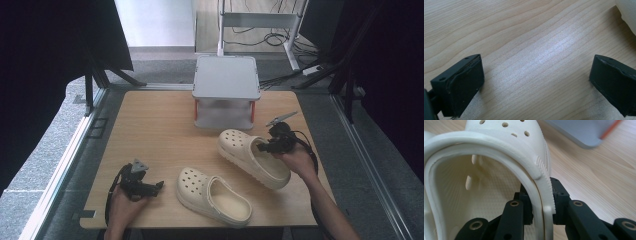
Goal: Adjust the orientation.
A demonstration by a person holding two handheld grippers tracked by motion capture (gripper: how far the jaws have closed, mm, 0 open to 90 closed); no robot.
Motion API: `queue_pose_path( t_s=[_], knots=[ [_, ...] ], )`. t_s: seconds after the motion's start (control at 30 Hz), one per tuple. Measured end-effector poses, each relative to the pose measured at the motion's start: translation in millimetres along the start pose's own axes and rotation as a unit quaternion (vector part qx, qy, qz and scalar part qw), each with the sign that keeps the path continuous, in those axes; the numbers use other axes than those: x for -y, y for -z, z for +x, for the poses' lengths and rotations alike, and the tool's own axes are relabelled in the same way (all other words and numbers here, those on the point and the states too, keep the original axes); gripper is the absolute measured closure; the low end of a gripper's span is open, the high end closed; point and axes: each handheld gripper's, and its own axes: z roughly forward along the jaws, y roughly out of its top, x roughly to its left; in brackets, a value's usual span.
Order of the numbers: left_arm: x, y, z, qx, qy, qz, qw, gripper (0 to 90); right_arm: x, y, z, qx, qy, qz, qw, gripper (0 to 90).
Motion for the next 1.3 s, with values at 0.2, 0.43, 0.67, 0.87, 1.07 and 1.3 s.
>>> queue_pose_path(
  t_s=[0.2, 0.43, 0.67, 0.87, 1.07, 1.3],
  knots=[
    [0.0, -0.1, -0.1, 0.000, 0.001, -0.001, 1.0000, 0.0, -12.7, -16.6, 28.8, -0.012, 0.026, -0.001, 0.9996, 74.9],
    [0.0, -0.1, -0.1, 0.000, 0.001, -0.001, 1.0000, 0.0, -17.8, -44.4, 50.8, -0.016, 0.052, 0.003, 0.9985, 74.9],
    [0.0, 0.0, 0.0, 0.000, 0.000, 0.000, 1.0000, 0.0, -10.6, -62.3, 61.2, -0.020, 0.077, -0.002, 0.9968, 74.9],
    [-0.1, 0.1, 0.2, 0.000, -0.001, 0.000, 1.0000, 0.0, 0.0, -69.8, 65.1, -0.021, 0.091, -0.003, 0.9957, 74.9],
    [0.0, 0.1, 0.0, 0.000, 0.000, 0.000, 1.0000, 0.0, 10.5, -71.0, 60.8, -0.023, 0.097, 0.000, 0.9950, 74.8],
    [0.0, 0.1, 0.0, 0.000, 0.000, 0.000, 1.0000, 0.0, 12.6, -67.5, 54.4, -0.049, 0.081, -0.017, 0.9953, 51.1]
  ],
)
